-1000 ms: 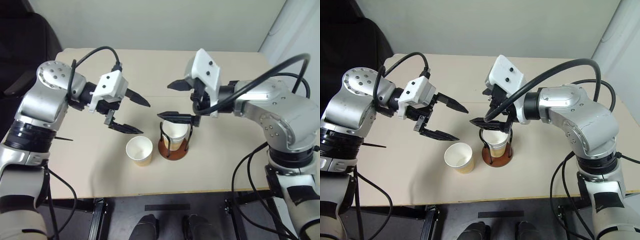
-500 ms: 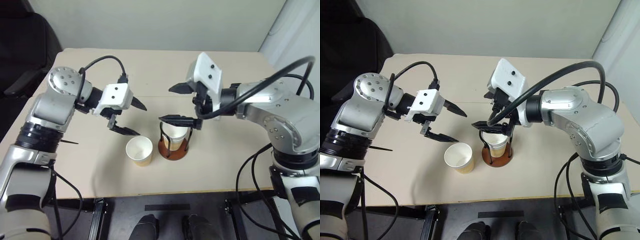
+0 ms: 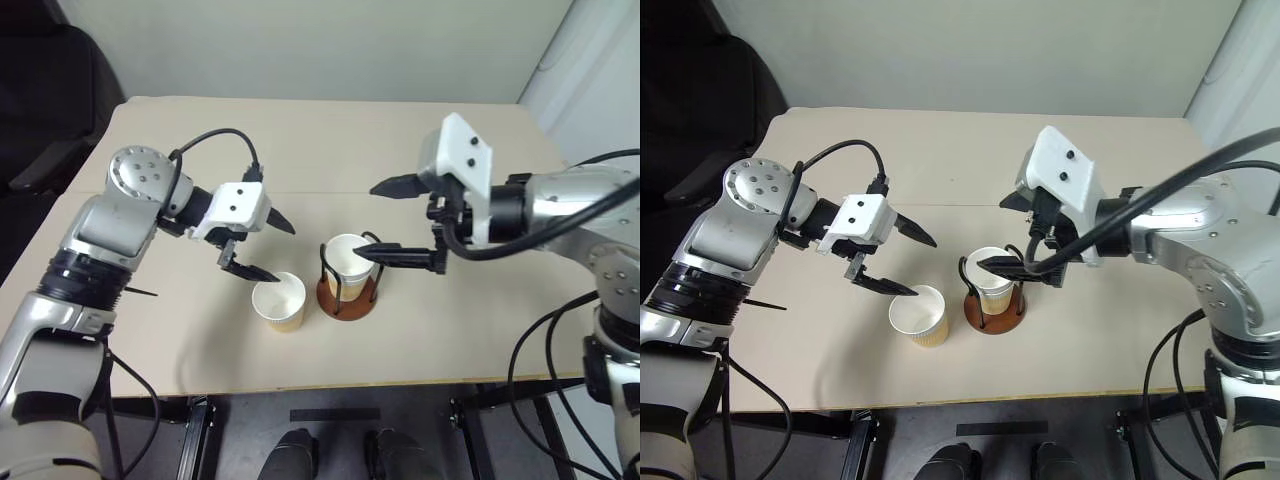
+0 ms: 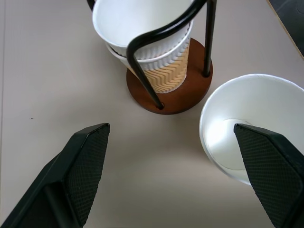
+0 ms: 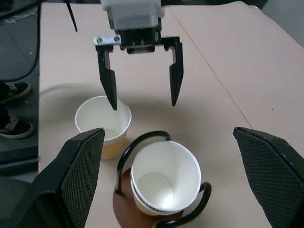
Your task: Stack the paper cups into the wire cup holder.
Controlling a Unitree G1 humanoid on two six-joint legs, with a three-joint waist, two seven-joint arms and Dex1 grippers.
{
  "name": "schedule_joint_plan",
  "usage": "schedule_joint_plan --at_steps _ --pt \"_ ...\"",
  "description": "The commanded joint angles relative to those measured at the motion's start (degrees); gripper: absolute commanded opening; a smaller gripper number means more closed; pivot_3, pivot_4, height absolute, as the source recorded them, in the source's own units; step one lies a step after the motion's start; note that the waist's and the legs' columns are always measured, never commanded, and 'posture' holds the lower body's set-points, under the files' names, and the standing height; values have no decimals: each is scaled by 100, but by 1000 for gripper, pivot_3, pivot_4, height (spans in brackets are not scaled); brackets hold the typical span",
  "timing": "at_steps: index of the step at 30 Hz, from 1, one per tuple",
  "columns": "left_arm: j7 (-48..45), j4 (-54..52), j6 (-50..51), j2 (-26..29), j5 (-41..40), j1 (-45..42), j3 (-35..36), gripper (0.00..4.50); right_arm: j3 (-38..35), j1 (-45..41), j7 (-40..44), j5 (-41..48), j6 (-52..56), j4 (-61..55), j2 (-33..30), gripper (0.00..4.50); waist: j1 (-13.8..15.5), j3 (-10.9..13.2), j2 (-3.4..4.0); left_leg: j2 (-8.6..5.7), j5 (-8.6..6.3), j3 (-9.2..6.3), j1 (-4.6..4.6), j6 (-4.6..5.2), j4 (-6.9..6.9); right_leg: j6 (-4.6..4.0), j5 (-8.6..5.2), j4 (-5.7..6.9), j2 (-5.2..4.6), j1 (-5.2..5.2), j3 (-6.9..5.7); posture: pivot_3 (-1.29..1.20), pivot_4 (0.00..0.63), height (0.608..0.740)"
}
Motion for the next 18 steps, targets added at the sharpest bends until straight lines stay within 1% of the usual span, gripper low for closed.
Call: schedule_joint_plan --at_steps 1,3,7,11,18 --pt "-189 11 -156 92 -135 -92 -67 4500 -200 200 264 138 -45 -356 -660 4416 18 0 0 -1 0 0 0 0 0 0 0 0 -1 0 0 0 150 740" --pt "-189 45 -206 99 -174 -130 -170 4500 -76 395 422 54 -229 -502 -1097 4416 34 0 0 -1 -1 0 -4 0 2 0 0 -2 -2 0 1 0 150 740" --pt "-189 124 -276 79 -245 -212 -340 4500 -38 586 502 -3 -465 -550 -1460 4416 27 0 0 1 0 0 -2 0 0 0 0 4 -1 -1 1 0 150 740" --pt "-189 200 -341 44 -263 -273 -466 4500 -35 693 486 -5 -616 -558 -1607 4416 24 0 0 0 0 1 -1 0 4 1 0 8 0 -1 3 0 150 740" --pt "-189 212 -322 -7 -290 -266 -596 4500 -24 721 436 -10 -745 -497 -1660 4416 33 0 0 0 -1 1 -2 1 4 1 0 6 0 -1 2 0 150 740"
